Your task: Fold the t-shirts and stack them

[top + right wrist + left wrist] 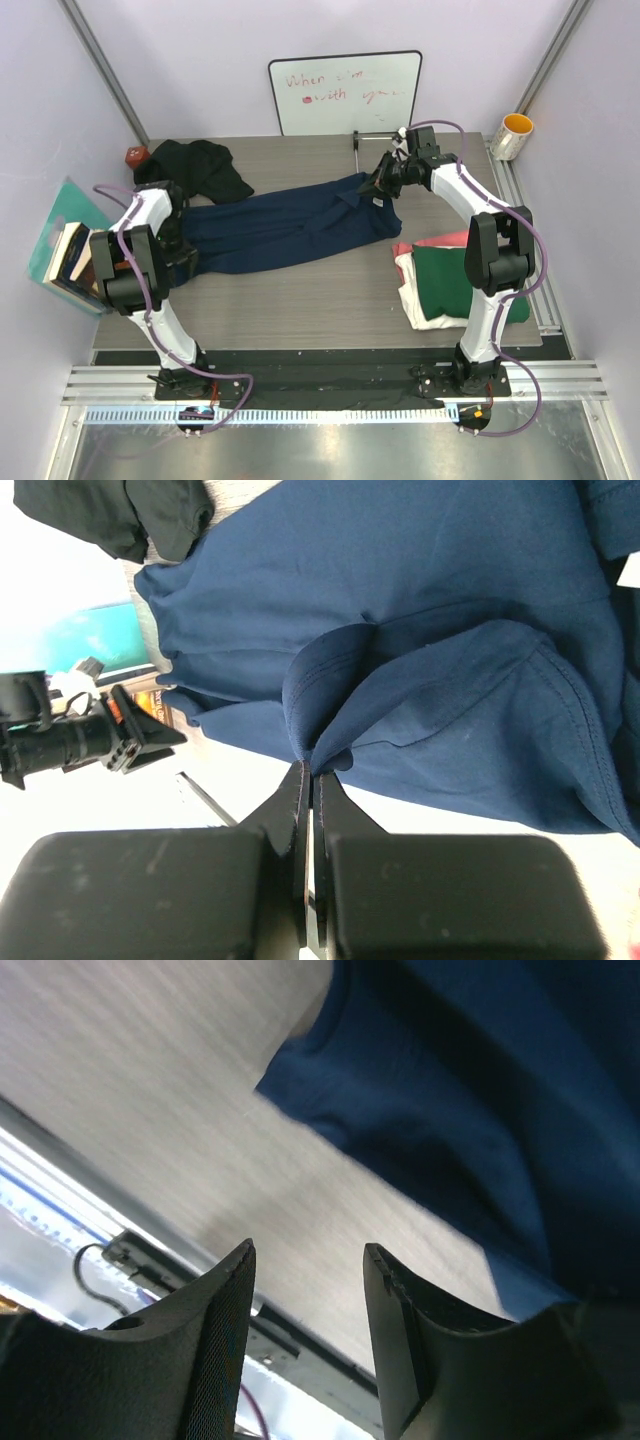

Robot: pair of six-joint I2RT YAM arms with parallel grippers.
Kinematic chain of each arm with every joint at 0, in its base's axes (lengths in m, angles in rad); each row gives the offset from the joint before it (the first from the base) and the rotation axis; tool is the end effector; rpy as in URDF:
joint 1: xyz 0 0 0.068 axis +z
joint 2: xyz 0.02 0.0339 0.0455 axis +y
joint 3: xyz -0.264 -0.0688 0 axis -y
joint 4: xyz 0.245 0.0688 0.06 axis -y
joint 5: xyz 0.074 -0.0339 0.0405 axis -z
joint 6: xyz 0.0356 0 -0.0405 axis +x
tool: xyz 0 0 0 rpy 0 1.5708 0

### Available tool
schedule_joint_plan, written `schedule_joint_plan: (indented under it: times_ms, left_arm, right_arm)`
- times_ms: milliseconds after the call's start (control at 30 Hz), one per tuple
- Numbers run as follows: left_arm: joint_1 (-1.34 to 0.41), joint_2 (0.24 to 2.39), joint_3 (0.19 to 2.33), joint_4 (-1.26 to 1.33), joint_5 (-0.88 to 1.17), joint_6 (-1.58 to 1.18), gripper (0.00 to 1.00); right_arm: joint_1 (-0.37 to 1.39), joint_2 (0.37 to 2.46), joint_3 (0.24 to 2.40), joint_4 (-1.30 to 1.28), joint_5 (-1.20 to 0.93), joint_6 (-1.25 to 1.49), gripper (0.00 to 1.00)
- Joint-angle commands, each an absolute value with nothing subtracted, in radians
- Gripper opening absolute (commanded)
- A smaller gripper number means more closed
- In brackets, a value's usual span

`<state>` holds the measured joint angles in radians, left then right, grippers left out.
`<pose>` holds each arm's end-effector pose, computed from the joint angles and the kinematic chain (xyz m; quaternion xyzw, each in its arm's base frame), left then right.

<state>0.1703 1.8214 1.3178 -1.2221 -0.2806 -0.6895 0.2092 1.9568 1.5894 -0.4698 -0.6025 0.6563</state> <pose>0.3061 0.0626 0.1967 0.4016 -0.9019 -0.1544 0.0383 0.4250 0.1109 0.2493 0.0939 0.8929 0.3951 0.1947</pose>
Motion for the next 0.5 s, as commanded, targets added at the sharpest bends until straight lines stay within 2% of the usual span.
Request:
schedule_joint_plan:
  times_ms: [0,467]
  left_arm:
    - [0.167,1.865,1.302,-1.149,-0.295,-0.726,0.49]
    - [0.17,1.965,1.402,-1.137,-0.334,-0.703,0.5]
  right_arm:
    - [0.196,1.894,1.578,-0.439,-0.618,0.65,0.01]
    - [0.192,1.888,1.574,-0.439,-0.624,0.643,0.01]
